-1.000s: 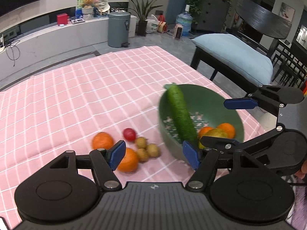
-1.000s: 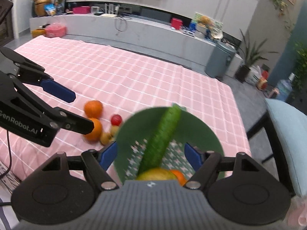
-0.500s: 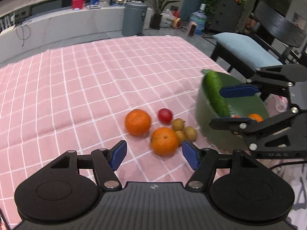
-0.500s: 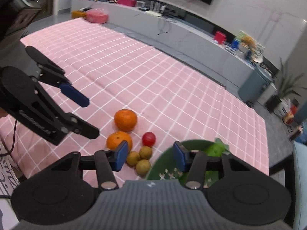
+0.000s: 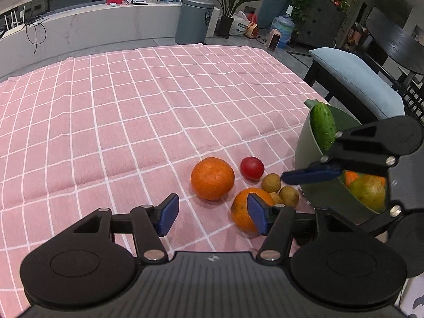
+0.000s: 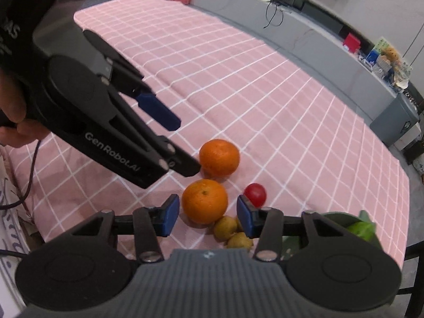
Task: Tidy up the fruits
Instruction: 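Grasp a third orange with the right gripper while the left grasps another orange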
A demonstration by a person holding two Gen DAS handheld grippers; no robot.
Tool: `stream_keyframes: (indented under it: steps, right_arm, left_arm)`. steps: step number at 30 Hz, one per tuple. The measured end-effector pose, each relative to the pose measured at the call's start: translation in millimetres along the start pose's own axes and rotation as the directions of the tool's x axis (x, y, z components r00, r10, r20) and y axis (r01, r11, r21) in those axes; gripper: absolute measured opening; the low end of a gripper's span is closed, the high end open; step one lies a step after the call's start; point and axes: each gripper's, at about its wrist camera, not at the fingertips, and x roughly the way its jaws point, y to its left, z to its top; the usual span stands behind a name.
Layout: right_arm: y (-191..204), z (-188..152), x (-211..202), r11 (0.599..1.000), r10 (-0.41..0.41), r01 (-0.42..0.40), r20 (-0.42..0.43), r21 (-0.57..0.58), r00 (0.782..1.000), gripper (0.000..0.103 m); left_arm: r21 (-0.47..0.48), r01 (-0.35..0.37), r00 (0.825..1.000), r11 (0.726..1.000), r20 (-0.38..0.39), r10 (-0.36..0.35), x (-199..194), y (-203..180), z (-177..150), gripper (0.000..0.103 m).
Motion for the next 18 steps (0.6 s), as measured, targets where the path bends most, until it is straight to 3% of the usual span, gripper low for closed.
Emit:
stream_keyframes:
  steps: [8,18]
  right_arm:
    - [3,2,23,1.000,0.021,-0.020,-0.041,0.015,0.999,0.046]
    - [4,3,31,1.000,-0.030,0.030,-0.042,0.004,0.999,0.041]
  left_arm:
    - [-0.002,0.010,1.000,1.000,-0.012,-0.010,9,4,-1,0.064]
    - [-0.017,0.009,1.000,1.000,-0.007,-0.010,16,6,-1,0.064]
